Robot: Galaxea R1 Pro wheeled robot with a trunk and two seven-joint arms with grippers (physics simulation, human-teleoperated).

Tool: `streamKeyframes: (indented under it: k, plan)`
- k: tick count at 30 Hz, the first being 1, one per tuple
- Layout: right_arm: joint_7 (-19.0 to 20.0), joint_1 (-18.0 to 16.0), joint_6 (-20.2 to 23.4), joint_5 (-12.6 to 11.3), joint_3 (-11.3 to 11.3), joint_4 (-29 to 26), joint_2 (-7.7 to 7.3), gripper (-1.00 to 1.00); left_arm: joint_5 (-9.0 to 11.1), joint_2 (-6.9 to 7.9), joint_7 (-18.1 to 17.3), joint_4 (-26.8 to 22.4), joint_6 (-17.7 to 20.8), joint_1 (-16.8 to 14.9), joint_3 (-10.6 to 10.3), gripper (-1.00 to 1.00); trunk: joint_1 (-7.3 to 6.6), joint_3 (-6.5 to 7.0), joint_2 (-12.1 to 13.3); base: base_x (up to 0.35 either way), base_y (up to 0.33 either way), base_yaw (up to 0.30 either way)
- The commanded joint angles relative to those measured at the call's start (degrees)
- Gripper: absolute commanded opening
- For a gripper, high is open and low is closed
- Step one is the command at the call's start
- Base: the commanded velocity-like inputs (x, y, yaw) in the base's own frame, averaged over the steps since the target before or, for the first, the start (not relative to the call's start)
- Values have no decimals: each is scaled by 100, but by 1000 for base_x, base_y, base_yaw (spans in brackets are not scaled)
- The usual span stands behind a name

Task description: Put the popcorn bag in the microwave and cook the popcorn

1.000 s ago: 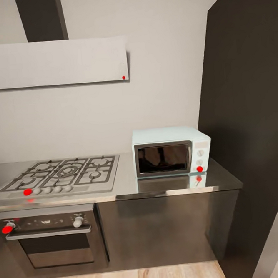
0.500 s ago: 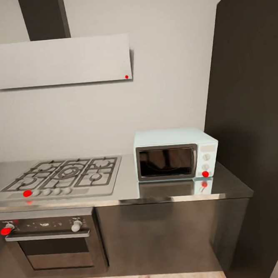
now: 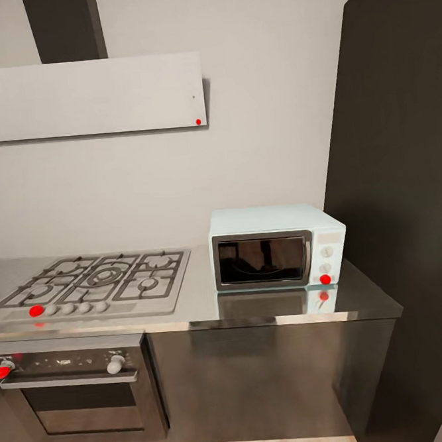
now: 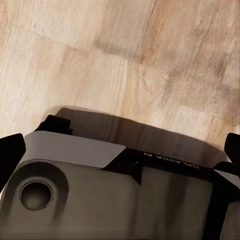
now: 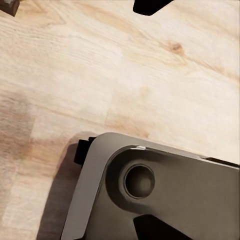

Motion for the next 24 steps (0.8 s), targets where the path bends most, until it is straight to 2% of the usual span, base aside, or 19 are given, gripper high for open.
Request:
streamKeyframes:
  k: [1,7,8,9,11,12,14,18,21,24]
  plan:
    - [31,28,-20,10,-55,-23,-17,100,52,-1,-17,9,-12,-3,-48,100,0,-7,-4,0,0,0]
    - [224,122,149,-129,-247,-215,46,100,51,-3,-17,9,-6,1,-51,100,0,-7,-4,0,0,0]
    - [900,122,1275,-271,-337,-3149,51,100,52,-2,-14,7,-10,1,-51,100,0,-7,-4,0,0,0]
    - [985,122,1533,-402,-347,-3525,58,100,51,-1,-13,7,-12,1,-50,100,0,-7,-4,0,0,0]
    - [1201,122,2571,-884,-342,-4716,67,100,55,-1,-11,8,-15,1,-48,100,0,-7,-4,0,0,0]
    - [1273,122,2907,-1014,-333,-5125,73,100,56,-1,-11,8,-15,1,-46,100,0,-7,-4,0,0,0]
    - [1436,122,3664,-1207,-312,-6299,84,100,57,-1,-11,7,-15,1,-48,100,0,-7,-4,0,0,0]
    - [1520,122,4639,-1276,-286,-8079,154,100,58,0,-6,5,-34,1,-44,100,0,-7,-4,0,0,0]
    - [1526,36,5132,-1276,-184,-8855,231,100,58,0,-3,8,-42,1,-44,100,0,-7,-4,0,0,0]
    - [1527,-594,5654,-1276,-159,-9040,238,100,58,0,-2,7,-49,1,-44,100,0,-7,-4,0,0,0]
